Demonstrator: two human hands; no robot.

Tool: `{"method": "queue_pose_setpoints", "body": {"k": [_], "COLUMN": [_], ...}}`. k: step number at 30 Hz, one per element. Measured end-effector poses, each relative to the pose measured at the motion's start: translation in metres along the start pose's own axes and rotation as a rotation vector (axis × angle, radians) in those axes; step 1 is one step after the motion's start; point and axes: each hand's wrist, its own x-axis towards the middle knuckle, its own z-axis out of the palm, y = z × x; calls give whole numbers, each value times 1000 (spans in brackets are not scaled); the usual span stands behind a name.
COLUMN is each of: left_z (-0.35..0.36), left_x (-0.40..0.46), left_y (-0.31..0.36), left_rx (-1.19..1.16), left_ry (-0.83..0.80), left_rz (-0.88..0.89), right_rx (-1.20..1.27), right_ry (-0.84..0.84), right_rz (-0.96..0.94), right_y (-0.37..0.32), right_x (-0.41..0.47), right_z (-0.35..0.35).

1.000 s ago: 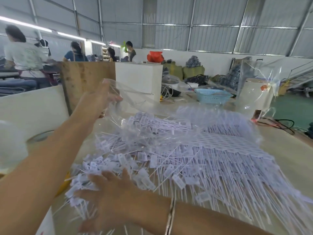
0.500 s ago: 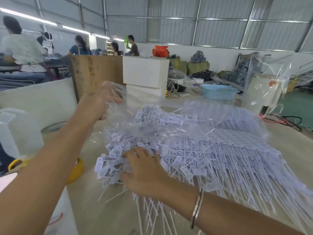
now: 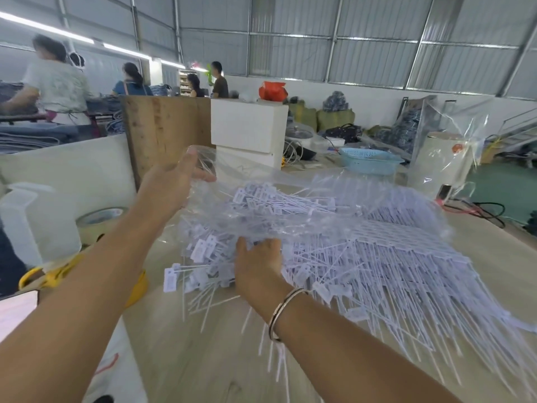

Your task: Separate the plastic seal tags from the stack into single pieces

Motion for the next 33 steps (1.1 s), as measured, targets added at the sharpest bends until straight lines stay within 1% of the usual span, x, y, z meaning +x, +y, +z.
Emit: {"method": "queue_pose_setpoints", "body": {"k": [2,6,10,13,16,18,22,24,25,27,29,31,33], "left_z": [-1,-6,-9,-10,-8,-6,-2,-1,0,0,-1,-3,-4], "left_x": [2,6,16,27,32,34,32,32,32,32,35,40,45], "left_y": [0,0,4,8,15,21,29,28,27,24,20,12,7], "left_rx": [11,-38,-43,-128,-226,-276,-346,-361,-345,-328,-373,-352,-295], "left_ry": [14,55,182,128,62,45,21,6,-5,-21,4,64,98], "left_rz": [14,13,30,10,-30,-81,-127,-146,-146,-150,-146,-116,-88], "right_rx": [58,59,260,381,423,510,748,964,1026,1055,1094,1013,907], "right_ry": [45,75,115,138,79,20,-44,-107,-141,-138,-88,-59,-50], "right_rz": [5,-92,-217,-306,-338,-349,-336,-265,-229,-208,-258,-309,-318], "right_y": [2,10,33,58,81,92,99,93,87,78,77,85,99], "right_x": [4,1,-13,-24,-25,-23,-17,-18,-18,-16,-17,-19,-24], "right_z": [0,0,-7,-17,-32,-40,-45,-43,-42,-43,-51,-63,-75]}}
